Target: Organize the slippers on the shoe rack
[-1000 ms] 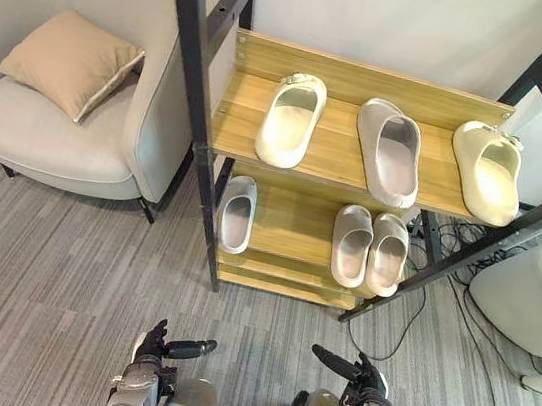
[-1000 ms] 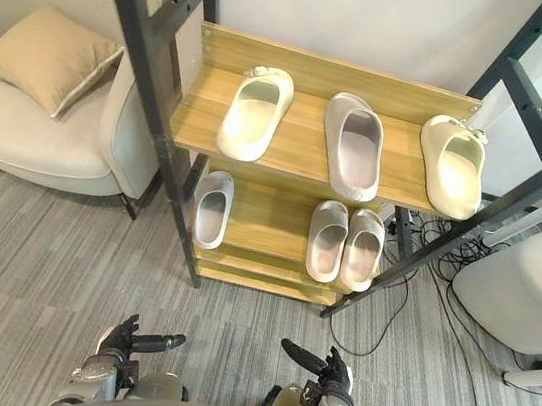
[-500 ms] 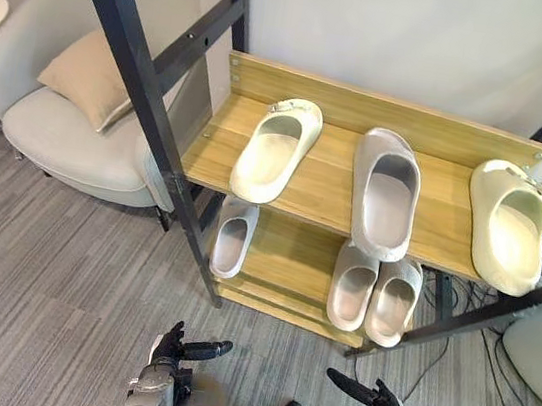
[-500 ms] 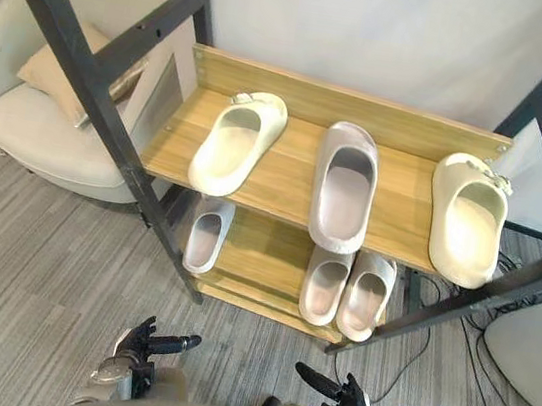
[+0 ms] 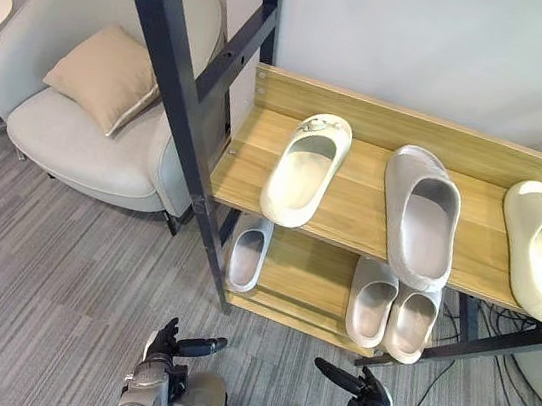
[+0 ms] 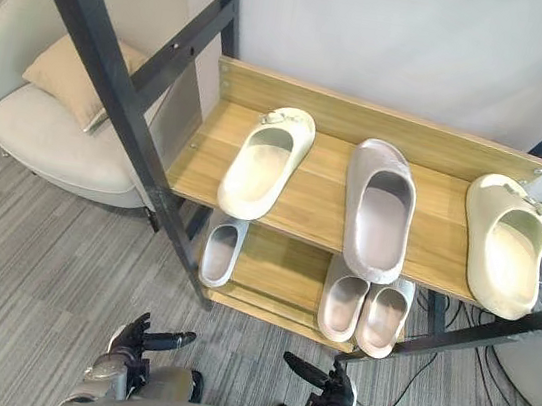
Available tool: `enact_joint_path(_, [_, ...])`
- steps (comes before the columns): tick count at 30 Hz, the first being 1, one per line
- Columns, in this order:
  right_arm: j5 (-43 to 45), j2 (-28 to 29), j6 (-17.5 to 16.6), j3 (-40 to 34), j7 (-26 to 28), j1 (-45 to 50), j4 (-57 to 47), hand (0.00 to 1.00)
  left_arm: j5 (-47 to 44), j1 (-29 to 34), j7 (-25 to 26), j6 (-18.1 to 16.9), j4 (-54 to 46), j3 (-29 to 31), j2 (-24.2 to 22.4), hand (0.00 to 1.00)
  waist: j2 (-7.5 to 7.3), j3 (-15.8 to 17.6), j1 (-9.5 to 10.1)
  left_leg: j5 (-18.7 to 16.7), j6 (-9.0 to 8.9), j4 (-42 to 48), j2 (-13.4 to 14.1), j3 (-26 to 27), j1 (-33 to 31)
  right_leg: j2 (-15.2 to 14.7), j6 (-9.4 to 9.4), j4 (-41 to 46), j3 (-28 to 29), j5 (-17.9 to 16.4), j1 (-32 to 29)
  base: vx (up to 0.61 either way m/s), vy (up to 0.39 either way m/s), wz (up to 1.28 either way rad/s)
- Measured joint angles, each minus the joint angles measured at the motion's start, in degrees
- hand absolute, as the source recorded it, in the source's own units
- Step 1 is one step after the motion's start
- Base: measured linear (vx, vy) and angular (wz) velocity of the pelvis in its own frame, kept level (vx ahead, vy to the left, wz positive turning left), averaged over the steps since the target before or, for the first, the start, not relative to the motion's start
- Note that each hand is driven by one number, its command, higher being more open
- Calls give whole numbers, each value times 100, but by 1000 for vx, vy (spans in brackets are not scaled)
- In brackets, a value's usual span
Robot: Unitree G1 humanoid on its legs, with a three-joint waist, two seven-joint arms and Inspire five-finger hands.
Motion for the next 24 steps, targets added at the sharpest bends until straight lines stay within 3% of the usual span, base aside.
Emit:
enact_joint_path(7, [-447,-167,57,623,178,-3,221,100,112,42,-88,-5,19,-165,28,100,-8,-147,5,361,-15,-489,-90,-269,43,-1,10,-105,-221,38,2,-30,-55,19])
enact_joint_path(13, [-744,-275,61,2402,471,-303,117,100,249,17,-107,-31,22,-383,78,100,-25,-150,27,522,-2,-628,-111,-314,0,29,-41,-299,-258,204,0,-52,-3,3])
enact_joint_path(18, [-844,-245,46,4237,923,-670,-973,100,357,-29,-85,-48,-12,-445,86,100,-50,-132,84,733,-10,-814,-101,-379,-18,66,-102,-375,-269,309,-50,-66,-8,4])
enact_joint_path(21, [-806,-319,29,4935,1237,-778,-1876,100,432,-66,-71,-59,-30,-445,69,100,-62,-113,197,760,-15,-827,-53,-290,-15,101,-119,-381,-150,378,-112,-70,8,-17])
enact_joint_path(24, [-607,-390,24,5169,1433,-774,-2392,100,435,-83,-47,-59,-29,-444,71,100,-73,-101,213,760,-16,-827,-36,-227,12,113,-120,-419,-68,418,-118,-47,20,-17])
